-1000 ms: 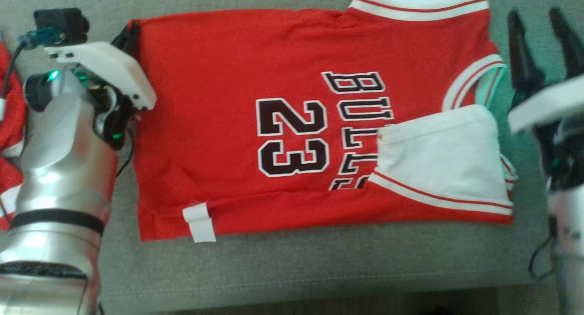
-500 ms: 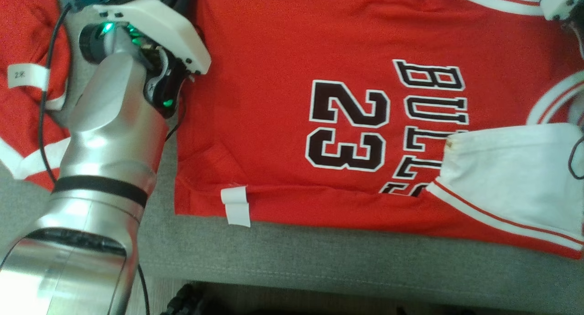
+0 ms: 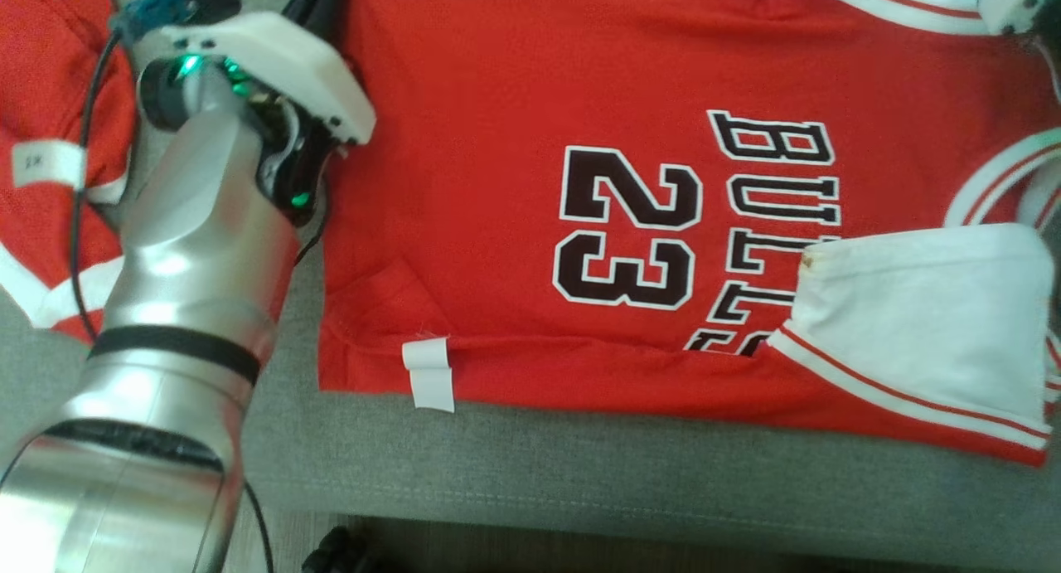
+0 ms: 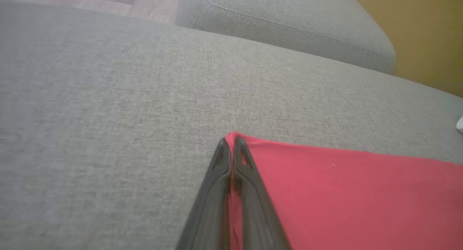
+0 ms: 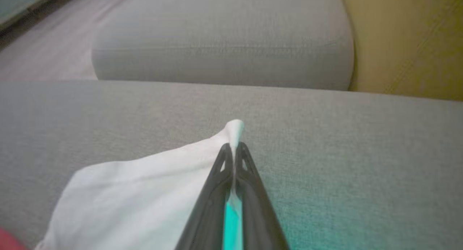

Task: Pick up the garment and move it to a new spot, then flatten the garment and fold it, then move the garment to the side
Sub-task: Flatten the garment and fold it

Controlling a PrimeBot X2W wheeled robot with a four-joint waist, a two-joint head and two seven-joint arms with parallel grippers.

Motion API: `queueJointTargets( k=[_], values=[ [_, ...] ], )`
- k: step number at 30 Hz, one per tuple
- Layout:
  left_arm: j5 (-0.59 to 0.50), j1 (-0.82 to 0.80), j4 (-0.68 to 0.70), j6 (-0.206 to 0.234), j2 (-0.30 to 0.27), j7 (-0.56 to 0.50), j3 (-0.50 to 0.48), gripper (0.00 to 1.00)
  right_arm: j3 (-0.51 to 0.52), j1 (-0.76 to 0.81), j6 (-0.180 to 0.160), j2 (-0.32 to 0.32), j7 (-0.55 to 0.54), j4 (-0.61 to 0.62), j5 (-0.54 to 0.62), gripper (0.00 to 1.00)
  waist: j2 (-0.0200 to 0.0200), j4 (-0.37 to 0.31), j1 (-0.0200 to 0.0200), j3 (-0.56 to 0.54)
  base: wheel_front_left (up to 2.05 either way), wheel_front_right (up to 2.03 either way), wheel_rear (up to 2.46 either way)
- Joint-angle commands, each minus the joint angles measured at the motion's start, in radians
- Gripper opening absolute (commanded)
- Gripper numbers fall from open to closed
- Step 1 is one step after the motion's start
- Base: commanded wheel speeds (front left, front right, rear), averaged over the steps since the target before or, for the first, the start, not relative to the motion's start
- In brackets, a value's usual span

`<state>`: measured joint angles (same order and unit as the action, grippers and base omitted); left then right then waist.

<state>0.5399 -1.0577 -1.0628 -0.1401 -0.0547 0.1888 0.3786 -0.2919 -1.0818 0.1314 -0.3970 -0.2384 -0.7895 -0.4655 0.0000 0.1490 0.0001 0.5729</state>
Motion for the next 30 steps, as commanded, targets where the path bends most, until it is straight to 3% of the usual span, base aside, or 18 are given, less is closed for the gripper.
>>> queueJointTargets(
  k=[1, 8, 15, 22, 30],
  values=[
    [0.008, 0.015, 0.016, 0.010, -0.066, 0.018, -0.019, 0.00, -0.011, 0.026, -0.001, -0.011, 0.026, 0.048, -0.017, 0.00, 0.0000, -0.007, -0.0001, -0.016, 0.00, 0.00, 0.00],
    [0.010, 0.084, 0.114, 0.013, -0.127, 0.064, -0.041, 0.00, -0.034, 0.175, -0.001, -0.081, 0.160, 0.261, -0.105, 0.00, 0.0000, -0.047, -0.0001, -0.077, 0.00, 0.00, 0.00],
    [0.013, 0.268, 0.339, 0.045, -0.176, 0.072, -0.083, 0.00, 0.038, 0.467, -0.001, -0.107, 0.206, 0.528, -0.137, 0.00, 0.0000, -0.080, -0.0001, -0.134, 0.00, 0.00, 0.00],
    [0.038, 0.539, 0.603, 0.115, -0.208, 0.071, -0.134, 0.00, 0.111, 0.791, -0.001, -0.039, 0.173, 0.740, -0.160, 0.00, 0.0000, -0.109, -0.0001, -0.161, 0.00, 0.00, 0.00],
    [0.071, 0.754, 0.818, 0.191, -0.230, -0.004, -0.149, 0.00, 0.182, 1.024, -0.001, 0.060, 0.127, 0.846, -0.155, 0.00, 0.0000, -0.117, -0.0001, -0.175, 0.00, 0.00, 0.00]
  ],
)
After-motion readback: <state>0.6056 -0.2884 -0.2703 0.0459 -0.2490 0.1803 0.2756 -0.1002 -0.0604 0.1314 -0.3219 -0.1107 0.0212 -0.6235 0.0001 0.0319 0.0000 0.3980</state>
